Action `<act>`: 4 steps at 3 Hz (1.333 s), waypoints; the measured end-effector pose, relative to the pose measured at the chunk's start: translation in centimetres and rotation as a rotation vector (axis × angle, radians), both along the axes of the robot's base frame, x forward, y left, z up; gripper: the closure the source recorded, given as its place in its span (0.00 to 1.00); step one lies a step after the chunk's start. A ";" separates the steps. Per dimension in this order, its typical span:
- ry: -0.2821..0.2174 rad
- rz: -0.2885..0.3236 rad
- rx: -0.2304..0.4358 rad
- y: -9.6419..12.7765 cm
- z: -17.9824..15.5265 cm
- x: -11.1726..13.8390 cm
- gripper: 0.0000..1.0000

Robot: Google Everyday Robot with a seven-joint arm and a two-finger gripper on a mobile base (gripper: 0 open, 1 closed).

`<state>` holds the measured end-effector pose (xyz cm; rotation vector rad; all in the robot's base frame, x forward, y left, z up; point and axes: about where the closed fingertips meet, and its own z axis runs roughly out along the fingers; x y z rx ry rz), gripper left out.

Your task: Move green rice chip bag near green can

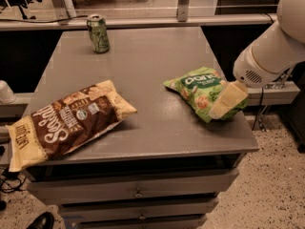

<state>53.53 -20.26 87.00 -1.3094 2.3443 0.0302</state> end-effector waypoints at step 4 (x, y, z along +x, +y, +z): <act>0.045 -0.051 0.043 0.3 -2.0 0.5 0.87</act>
Offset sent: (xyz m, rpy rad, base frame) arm 0.0062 0.0042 -0.0255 0.0533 0.0521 -0.0604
